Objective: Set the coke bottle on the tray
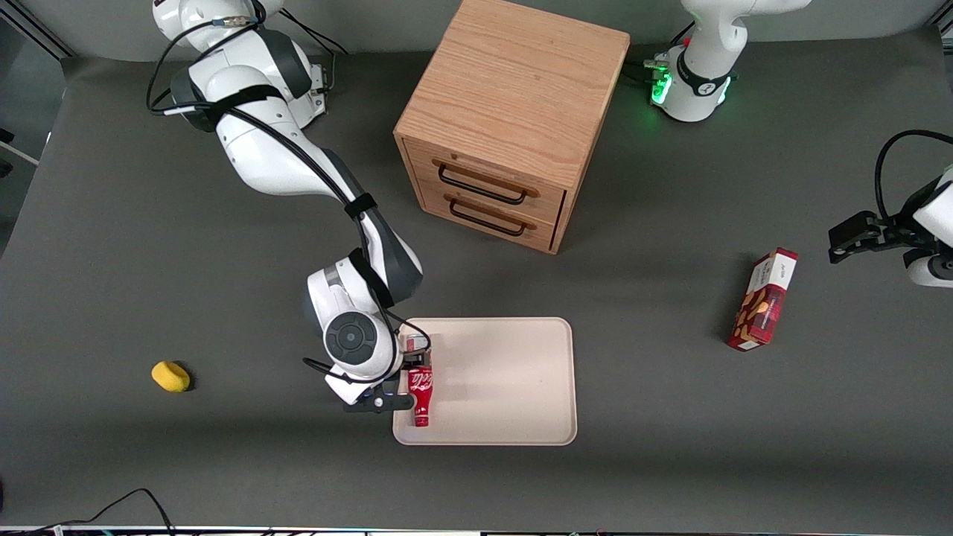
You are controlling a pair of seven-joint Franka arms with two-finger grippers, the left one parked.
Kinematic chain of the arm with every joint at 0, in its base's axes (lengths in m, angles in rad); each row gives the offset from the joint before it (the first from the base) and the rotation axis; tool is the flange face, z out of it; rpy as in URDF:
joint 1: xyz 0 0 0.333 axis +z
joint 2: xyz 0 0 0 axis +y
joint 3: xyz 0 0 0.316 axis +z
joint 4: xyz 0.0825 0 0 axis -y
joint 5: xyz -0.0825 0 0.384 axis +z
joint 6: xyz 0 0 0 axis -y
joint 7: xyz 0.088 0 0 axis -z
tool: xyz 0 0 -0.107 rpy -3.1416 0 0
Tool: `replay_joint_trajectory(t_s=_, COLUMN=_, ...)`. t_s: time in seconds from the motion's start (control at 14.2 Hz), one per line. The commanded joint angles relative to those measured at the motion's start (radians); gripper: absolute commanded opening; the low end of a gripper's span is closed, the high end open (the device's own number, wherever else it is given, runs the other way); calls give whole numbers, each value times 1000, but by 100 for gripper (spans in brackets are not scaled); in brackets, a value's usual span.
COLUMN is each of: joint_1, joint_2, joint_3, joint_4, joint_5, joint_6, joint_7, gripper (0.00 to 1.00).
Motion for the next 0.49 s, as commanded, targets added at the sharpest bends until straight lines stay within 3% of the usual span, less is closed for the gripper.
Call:
replay_joint_trajectory(t_s=0.0, joint_1=-9, joint_2=-75, joint_3=9, joint_4=-10, joint_5=38, joint_6=-96, joint_7=-15, gripper=100)
replay_joint_trajectory(t_s=0.42, joint_1=-38, joint_2=-218, joint_3=9, joint_4=-13, joint_5=96, joint_6=-276, joint_7=14, gripper=100)
